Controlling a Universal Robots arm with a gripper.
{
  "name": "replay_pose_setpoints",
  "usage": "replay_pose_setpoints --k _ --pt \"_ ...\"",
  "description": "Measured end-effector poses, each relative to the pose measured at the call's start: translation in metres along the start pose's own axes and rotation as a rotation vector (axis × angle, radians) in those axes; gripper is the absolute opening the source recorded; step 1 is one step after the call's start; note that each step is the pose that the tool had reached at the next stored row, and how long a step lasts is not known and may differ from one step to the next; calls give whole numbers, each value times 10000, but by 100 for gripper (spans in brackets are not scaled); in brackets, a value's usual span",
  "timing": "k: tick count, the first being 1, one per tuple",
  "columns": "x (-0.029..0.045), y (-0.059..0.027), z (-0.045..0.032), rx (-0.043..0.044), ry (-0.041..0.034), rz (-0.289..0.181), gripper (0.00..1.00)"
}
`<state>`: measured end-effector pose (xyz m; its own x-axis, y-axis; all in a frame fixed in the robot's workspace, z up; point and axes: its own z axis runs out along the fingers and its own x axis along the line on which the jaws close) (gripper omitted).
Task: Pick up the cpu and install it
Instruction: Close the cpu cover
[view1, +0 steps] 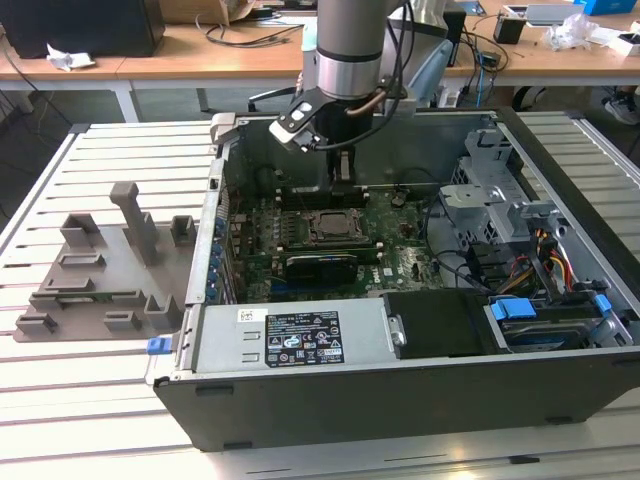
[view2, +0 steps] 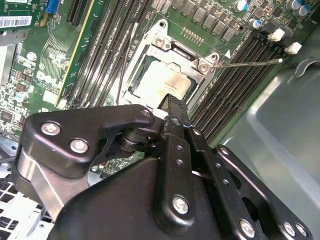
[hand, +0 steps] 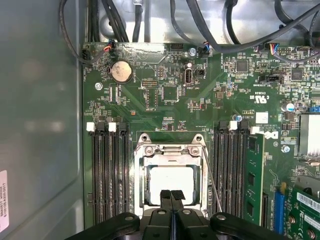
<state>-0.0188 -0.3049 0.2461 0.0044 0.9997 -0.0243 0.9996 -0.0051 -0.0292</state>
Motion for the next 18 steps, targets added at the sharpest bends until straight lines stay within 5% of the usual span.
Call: replay_pose_setpoints --k 18 --pt "-3 -4 -120 0 0 0 11"
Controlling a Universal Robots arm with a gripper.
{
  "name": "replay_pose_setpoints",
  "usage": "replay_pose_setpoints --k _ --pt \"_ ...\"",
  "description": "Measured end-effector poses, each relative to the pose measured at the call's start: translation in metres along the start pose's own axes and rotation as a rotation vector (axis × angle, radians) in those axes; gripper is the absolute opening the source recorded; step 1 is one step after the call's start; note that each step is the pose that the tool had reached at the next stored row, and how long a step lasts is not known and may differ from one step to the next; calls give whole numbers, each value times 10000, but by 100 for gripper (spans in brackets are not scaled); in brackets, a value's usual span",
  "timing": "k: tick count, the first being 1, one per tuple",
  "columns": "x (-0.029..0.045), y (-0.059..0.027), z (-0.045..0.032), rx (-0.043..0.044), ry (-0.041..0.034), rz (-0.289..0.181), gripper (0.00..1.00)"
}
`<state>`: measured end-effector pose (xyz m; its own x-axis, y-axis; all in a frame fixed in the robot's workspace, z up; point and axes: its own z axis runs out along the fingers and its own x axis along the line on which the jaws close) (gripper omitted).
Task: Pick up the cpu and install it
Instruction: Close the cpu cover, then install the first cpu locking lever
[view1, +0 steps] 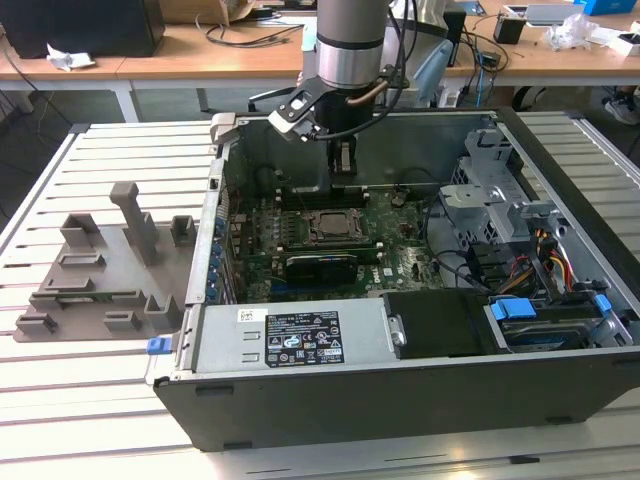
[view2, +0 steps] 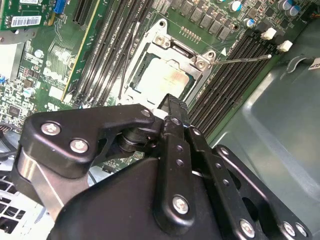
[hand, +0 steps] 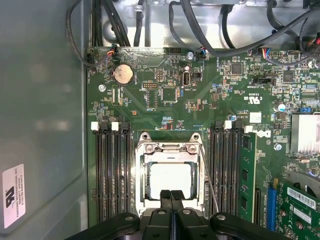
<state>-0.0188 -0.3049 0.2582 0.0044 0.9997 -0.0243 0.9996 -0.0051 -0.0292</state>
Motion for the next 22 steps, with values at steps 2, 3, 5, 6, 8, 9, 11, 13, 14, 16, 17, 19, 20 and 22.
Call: replay_pose_setpoints --k 2,3,5,6,8,9,11,13,14,16,17,19,20,22 --pt "0 0 -1 0 0 0 11" --pt "0 0 -1 0 -1 0 11" --pt "0 0 -1 0 -1 0 11" --pt "0 0 -1 0 -1 0 11" --pt "0 0 -2 0 0 0 11" --pt "0 0 -2 -1 0 -1 11" --pt "0 0 -2 0 -1 0 11" --pt "-1 0 -3 -8 -13 -381 11" --pt "0 0 -3 -14 -18 -586 11" --pt "0 0 -3 -26 -32 -1069 11" --pt "0 0 -2 -35 -44 -1476 11" --pt "0 0 -2 -49 -60 -2023 11" --pt "0 0 -2 -54 -65 -2205 11" --pt "0 0 -2 -71 -86 -2916 11"
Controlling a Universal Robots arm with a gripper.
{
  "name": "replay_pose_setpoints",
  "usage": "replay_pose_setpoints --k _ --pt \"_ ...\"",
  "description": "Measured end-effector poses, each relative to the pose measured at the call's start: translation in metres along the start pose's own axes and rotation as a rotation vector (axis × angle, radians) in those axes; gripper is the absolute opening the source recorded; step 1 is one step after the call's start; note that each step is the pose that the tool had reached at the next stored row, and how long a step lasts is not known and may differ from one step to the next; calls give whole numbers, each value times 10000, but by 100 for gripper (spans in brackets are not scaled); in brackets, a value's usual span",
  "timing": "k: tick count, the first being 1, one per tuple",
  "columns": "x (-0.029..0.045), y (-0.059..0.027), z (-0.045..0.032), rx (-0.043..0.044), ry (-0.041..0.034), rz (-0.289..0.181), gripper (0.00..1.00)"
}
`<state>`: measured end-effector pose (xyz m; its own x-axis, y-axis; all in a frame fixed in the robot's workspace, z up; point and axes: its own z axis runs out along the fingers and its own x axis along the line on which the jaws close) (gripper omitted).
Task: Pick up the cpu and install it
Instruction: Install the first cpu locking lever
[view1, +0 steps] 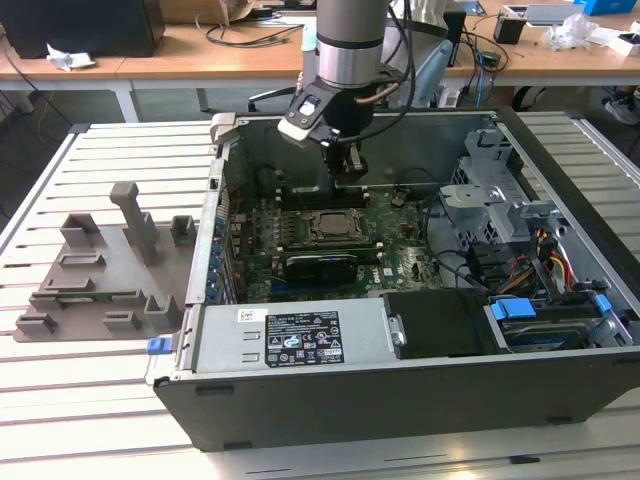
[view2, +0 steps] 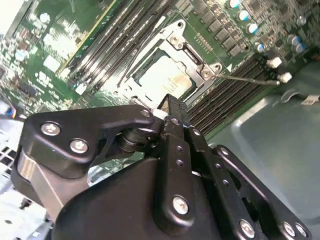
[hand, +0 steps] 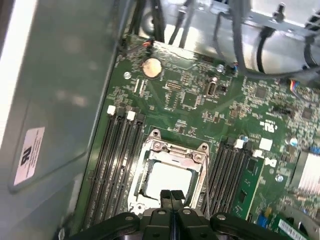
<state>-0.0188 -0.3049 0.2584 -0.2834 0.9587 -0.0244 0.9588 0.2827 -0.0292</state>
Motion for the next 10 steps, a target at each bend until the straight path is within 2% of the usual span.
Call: replay_pose_setpoints --k 2,3,5,10 --pt "0 0 0 -27 -32 -1119 11" --pt "0 0 0 -45 -54 -1844 11" --pt "0 0 0 -56 -67 -2307 11" --pt "0 0 0 -73 -88 -2999 11"
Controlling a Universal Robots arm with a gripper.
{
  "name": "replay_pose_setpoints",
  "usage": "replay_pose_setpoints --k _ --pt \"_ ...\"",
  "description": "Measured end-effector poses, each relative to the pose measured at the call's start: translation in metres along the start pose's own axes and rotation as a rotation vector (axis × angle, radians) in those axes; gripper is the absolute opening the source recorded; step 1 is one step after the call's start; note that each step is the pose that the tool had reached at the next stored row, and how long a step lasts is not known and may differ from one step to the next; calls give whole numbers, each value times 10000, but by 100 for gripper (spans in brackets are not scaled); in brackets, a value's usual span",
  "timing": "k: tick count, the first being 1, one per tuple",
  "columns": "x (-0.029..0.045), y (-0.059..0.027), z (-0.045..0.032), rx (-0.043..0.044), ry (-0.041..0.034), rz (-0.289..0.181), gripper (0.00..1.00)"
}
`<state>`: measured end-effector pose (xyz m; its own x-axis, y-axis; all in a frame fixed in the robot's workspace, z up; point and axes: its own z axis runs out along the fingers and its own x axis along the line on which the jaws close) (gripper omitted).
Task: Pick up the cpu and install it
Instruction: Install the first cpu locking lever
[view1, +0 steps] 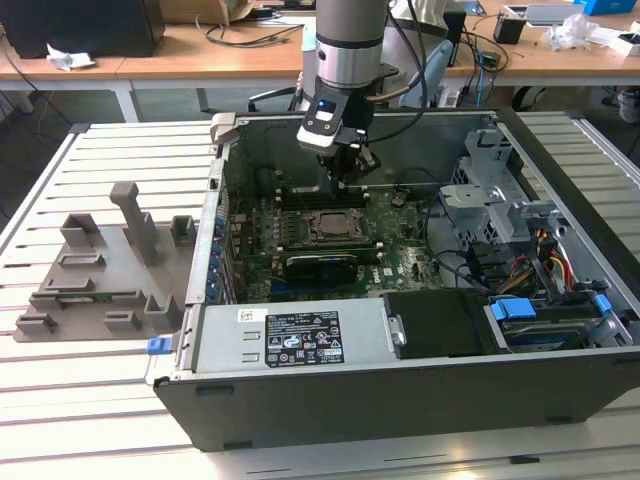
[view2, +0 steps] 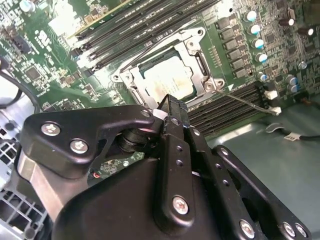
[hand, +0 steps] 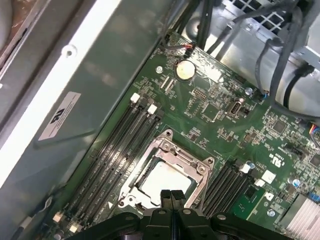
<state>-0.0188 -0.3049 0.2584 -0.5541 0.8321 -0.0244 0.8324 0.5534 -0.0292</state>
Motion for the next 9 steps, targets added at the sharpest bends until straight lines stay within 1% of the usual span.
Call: replay_pose_setpoints --k 4,9 --pt "0 0 0 -12 -14 -495 11" --pt "0 0 0 -25 -28 -977 11"
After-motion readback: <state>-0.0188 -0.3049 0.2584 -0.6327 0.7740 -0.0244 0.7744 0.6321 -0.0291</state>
